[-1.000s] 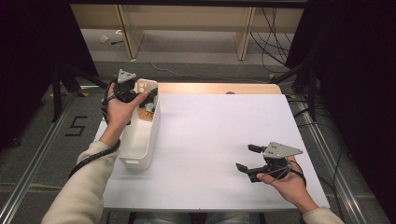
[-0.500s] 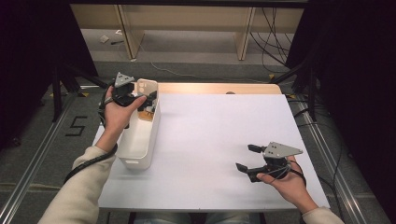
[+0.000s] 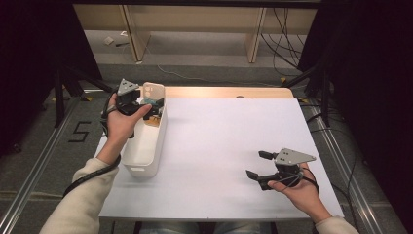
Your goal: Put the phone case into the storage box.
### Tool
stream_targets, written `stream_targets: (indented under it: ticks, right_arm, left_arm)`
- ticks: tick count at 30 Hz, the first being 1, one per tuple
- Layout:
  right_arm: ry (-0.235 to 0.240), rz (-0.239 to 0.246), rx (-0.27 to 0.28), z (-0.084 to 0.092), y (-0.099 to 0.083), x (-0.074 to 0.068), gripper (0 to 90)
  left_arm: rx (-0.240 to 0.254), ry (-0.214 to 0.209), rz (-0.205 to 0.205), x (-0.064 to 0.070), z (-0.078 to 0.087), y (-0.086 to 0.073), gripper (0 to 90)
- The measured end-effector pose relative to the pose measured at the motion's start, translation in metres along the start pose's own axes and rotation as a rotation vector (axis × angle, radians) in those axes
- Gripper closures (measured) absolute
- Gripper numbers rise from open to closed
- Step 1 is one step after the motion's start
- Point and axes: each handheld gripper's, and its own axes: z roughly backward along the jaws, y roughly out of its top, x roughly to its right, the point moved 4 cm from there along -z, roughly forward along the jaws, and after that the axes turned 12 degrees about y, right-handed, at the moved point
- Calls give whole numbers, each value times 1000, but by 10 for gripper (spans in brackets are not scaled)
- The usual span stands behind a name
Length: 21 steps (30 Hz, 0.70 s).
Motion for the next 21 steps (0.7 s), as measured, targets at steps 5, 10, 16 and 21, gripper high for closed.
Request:
stream_targets:
  ticks: [5,10,16,21]
  right_arm:
    - [0,0,-1,0,0,0,177]
    - [0,2,-2,0,0,0,177]
    - [-1,1,-2,0,0,0,177]
    - [-1,2,-2,0,0,0,177]
  left_arm:
    - [3,-3,-10,1,4,-2,49]
    - [3,-6,-14,2,7,-5,49]
    - [5,-15,-15,3,11,-7,49]
    - [3,-20,-21,3,15,-8,49]
